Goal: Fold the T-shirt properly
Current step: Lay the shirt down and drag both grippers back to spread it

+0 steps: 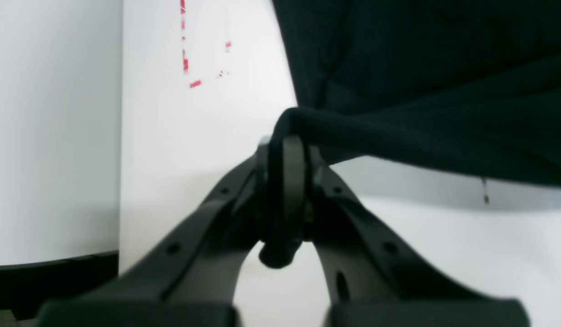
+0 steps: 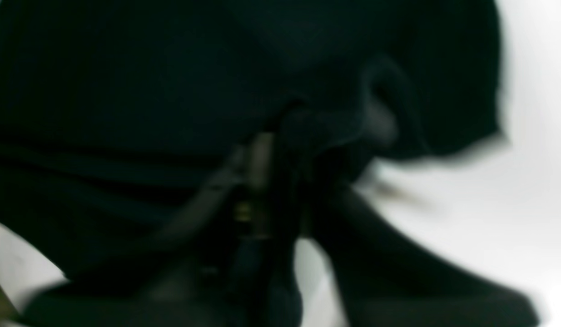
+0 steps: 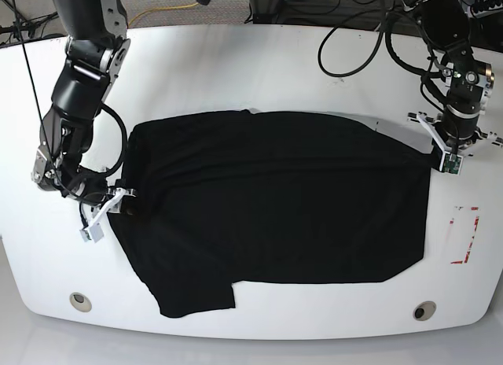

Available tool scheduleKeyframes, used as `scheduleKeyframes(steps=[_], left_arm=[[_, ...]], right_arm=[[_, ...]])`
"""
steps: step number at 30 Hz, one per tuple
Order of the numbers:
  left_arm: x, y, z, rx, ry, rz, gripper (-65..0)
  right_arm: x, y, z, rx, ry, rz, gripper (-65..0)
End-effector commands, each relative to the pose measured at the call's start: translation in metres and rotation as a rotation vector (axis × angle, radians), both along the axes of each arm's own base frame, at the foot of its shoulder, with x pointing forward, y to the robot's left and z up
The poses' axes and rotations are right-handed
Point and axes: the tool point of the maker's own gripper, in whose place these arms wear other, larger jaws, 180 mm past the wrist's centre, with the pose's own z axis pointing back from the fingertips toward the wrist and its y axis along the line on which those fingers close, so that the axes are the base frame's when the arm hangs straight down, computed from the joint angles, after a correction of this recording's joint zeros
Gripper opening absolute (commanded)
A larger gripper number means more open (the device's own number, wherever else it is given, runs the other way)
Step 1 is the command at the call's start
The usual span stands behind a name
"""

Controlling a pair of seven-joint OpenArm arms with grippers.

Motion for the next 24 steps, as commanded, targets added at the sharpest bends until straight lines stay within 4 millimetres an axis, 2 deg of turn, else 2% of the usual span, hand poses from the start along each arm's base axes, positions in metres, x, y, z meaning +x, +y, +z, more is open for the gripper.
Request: scheduleKeyframes(steps=[1, 4, 6, 8, 15, 19, 24], left_arm=[[0.006, 0.002, 0.014, 0.018, -0.045, -0.004, -65.0], [0.006, 0.002, 0.014, 0.018, -0.047, -0.004, -65.0], [0.006, 0.002, 0.014, 0.016, -0.046, -0.003, -65.0], [0.006, 0.003, 0.009, 0.008, -0.035, -0.003, -65.0], [0.006, 0.003, 0.006, 0.005, -0.028, -0.001, -65.0], [0.005, 0.004, 0.006, 0.005, -0.029, 0.000, -65.0], [0.004, 0.004, 0.004, 0.005, -0.024, -0.001, -65.0]], right_arm=[[0.009, -0.023, 0.024, -0.030, -0.064, -0.022, -35.5], [-0.003, -0.029, 0.019, -0.061, -0.044, -0.016, -22.7], [-0.012, -0.037, 0.021, -0.081, -0.052, -0.035, -19.0], [-0.030, -0.048, 0.017, -0.099, -0.038, -0.064, -19.2], [-0.079, -0.061, -0.002, -0.138, 0.025, -0.112, -19.0], [-0.103, -0.054, -0.018, -0.111, 0.064, -0.115, -19.0], [-0.131, -0.045, -0.026, -0.044, 0.080, -0.112, -19.0]])
